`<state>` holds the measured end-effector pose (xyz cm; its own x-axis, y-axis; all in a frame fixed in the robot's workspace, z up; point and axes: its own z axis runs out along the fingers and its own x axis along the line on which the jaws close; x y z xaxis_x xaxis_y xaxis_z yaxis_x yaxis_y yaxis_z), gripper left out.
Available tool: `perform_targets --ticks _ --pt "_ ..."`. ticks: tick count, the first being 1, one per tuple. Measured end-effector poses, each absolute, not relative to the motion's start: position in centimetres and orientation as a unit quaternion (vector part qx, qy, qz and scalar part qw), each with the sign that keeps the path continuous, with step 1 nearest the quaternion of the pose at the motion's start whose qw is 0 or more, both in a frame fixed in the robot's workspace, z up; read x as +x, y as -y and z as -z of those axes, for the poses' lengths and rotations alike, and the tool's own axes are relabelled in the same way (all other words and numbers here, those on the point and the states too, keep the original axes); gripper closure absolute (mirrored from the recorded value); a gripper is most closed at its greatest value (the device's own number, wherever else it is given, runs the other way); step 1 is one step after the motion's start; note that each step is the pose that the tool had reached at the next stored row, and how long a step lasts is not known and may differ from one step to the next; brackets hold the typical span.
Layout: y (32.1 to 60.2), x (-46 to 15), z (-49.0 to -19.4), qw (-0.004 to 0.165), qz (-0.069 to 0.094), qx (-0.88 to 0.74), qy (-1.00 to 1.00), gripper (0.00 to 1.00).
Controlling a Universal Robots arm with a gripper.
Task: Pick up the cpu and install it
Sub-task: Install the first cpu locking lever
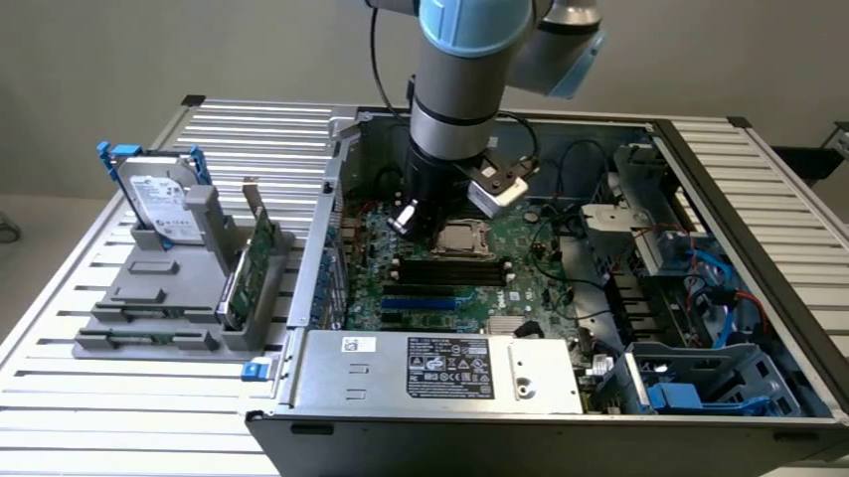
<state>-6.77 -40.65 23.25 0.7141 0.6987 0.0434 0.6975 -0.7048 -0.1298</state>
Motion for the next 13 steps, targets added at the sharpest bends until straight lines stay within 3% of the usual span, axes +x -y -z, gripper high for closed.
perform_targets --ticks 13 --pt "40.2 -7.1 -21.7 0.076 -0.001 -0.928 0.365 0.89"
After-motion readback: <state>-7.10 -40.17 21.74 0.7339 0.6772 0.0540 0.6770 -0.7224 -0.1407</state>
